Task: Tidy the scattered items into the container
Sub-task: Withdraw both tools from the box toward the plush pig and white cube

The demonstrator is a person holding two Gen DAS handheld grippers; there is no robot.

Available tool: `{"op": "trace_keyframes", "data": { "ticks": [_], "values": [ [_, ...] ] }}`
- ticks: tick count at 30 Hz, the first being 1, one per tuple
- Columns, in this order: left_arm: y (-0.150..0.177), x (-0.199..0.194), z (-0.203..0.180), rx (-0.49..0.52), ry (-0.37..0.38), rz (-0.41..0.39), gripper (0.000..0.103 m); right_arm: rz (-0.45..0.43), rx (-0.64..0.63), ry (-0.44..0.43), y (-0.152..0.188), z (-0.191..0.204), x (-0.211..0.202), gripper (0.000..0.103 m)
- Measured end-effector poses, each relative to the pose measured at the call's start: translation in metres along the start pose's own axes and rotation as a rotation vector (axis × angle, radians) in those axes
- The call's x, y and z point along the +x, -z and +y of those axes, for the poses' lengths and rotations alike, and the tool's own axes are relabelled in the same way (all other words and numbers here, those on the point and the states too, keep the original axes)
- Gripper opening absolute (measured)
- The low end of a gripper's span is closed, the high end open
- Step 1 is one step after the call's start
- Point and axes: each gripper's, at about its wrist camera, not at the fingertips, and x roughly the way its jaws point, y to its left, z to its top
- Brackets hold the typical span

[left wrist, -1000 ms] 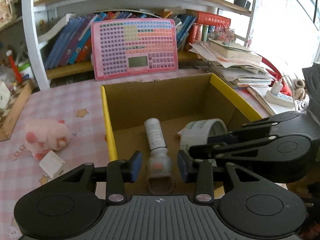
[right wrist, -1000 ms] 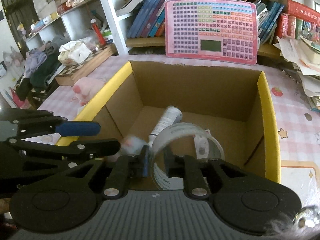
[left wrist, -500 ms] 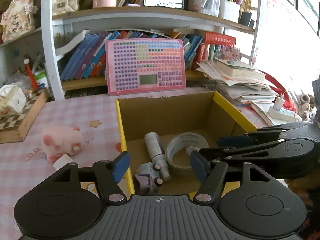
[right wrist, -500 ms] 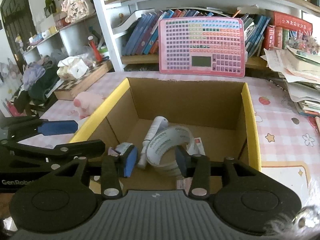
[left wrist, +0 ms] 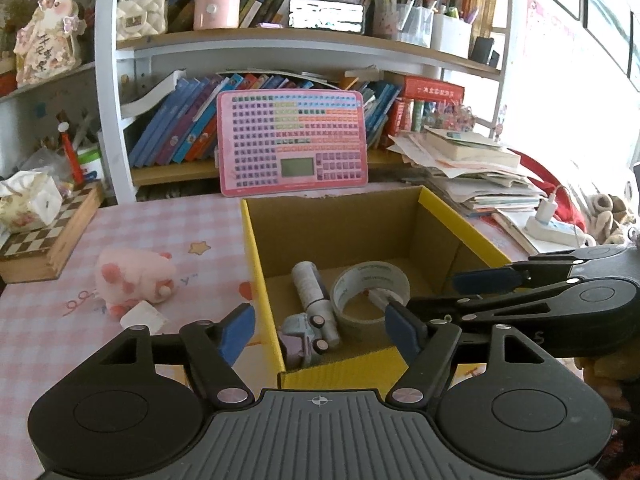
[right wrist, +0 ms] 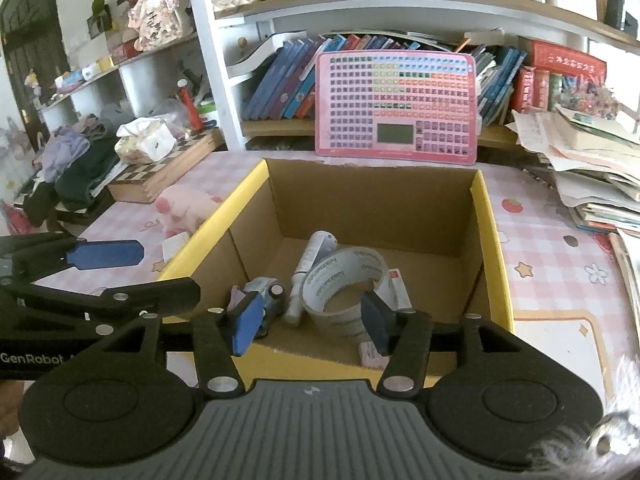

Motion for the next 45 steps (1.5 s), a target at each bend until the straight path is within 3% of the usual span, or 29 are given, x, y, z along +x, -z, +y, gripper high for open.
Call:
{"op": "trace_keyframes", "data": {
  "ticks": [10, 21, 37, 45],
  "values": [
    [0.013, -0.023, 0.017, 0.026, 0.038, -0.009, 0.078, -0.039, 0.067, 0.117, 0.012, 0.021, -0.02, 0.069],
    [0.034, -0.059, 0.064, -0.024, 0.017, -0.017, 0.083, -0.098, 0.113, 0.267, 0.03, 0.059, -0.041, 0.075],
    [0.069, -0.098, 0.101, -0.02, 0.068, 0.014, 0.084, -0.084, 0.163, 0.366, 0.073, 0.117, -0.068, 0.077],
    [0.093, -0.114, 0.125, -0.031, 0.051, 0.055, 0.084, -0.053, 0.167, 0.373, 0.093, 0.144, -0.065, 0.077]
  ]
}}
